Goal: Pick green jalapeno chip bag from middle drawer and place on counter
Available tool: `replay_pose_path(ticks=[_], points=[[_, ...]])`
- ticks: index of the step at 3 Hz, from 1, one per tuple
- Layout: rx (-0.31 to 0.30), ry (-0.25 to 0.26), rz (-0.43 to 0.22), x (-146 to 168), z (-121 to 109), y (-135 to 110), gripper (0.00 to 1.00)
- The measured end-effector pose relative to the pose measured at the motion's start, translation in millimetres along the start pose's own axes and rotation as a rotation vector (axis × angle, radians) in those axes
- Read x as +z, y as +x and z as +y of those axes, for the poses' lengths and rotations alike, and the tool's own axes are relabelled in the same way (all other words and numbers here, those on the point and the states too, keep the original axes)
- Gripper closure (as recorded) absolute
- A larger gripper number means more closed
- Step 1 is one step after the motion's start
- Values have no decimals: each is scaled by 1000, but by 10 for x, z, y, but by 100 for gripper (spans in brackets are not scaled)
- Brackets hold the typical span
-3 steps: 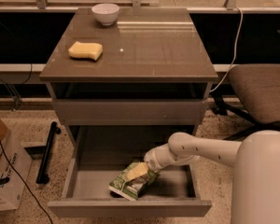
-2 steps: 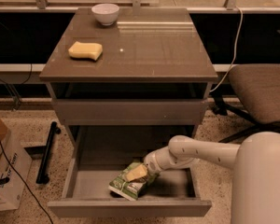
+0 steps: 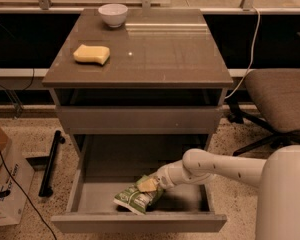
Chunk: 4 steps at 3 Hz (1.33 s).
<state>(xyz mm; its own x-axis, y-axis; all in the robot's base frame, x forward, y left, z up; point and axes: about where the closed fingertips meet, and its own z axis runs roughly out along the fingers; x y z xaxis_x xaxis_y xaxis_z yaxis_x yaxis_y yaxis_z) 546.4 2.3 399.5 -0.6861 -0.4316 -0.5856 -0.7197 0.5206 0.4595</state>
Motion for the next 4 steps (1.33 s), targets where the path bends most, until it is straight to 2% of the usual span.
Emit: replay_pose_path(ticks=[1,2,3,4], points=[[20,-24,-31,-5,26,16,96],[3,-57,-124,-273,136,-132,100],[-75,-87,-254,-865,313,-391,100],[-190,-111,-369,-1633,529,-631,100]])
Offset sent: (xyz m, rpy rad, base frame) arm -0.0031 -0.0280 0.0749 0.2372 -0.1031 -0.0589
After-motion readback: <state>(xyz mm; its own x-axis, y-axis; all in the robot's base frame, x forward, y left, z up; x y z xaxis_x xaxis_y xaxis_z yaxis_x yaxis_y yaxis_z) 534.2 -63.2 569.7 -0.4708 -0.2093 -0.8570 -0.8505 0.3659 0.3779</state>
